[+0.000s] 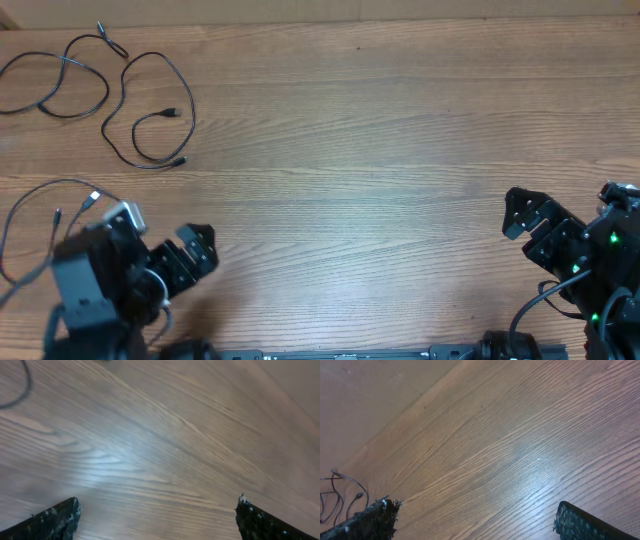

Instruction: Untangle cables

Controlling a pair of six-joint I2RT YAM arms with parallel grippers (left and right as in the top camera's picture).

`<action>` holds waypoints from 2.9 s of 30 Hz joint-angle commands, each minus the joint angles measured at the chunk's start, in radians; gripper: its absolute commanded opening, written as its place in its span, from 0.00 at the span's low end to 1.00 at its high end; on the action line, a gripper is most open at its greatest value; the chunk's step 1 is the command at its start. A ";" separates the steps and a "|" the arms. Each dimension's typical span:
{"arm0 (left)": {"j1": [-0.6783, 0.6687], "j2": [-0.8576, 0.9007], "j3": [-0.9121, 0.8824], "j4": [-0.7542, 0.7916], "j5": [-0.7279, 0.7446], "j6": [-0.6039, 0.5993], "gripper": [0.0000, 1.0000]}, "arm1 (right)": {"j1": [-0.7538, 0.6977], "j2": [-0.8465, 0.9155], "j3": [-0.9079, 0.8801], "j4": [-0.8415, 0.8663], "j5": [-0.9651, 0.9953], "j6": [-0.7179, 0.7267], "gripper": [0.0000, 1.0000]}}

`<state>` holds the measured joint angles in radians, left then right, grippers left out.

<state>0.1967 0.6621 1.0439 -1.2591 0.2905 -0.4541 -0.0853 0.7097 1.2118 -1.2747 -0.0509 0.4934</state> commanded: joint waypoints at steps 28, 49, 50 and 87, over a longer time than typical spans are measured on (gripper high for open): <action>-0.191 -0.658 -0.659 0.681 0.021 -0.039 0.99 | -0.003 -0.002 0.018 0.005 0.009 -0.005 1.00; -0.189 -0.659 -0.969 1.018 -0.210 -0.003 1.00 | -0.003 -0.002 0.018 0.005 0.009 -0.005 1.00; -0.188 -0.659 -0.970 1.030 -0.203 0.019 1.00 | -0.003 -0.002 0.018 0.005 0.009 -0.005 1.00; -0.190 -0.658 -1.039 1.189 -0.193 0.130 1.00 | -0.003 -0.002 0.018 0.005 0.009 -0.005 1.00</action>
<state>0.0124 0.0128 0.0124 -0.0731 0.0929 -0.3546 -0.0853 0.7105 1.2118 -1.2755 -0.0509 0.4934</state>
